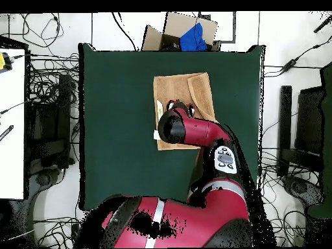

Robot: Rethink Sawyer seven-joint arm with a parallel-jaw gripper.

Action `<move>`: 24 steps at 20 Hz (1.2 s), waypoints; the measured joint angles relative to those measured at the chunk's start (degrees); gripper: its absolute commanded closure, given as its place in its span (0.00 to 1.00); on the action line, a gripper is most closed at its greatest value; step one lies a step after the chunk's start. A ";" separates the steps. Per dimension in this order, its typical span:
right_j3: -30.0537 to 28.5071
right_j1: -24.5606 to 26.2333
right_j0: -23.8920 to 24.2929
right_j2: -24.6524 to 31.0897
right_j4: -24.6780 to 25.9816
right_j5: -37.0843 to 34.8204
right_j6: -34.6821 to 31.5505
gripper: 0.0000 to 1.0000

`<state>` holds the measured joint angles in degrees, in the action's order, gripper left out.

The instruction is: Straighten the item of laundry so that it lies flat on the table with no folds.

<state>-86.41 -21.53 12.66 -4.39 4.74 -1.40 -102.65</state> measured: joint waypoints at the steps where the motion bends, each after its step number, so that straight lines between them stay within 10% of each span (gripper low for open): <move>1: 0.01 -0.11 0.00 -0.07 0.06 0.00 0.00 0.00; 24: 0.07 -4.24 4.62 -1.46 7.35 0.00 0.00 0.00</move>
<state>-86.34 -25.76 17.28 -5.84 12.09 -1.40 -102.65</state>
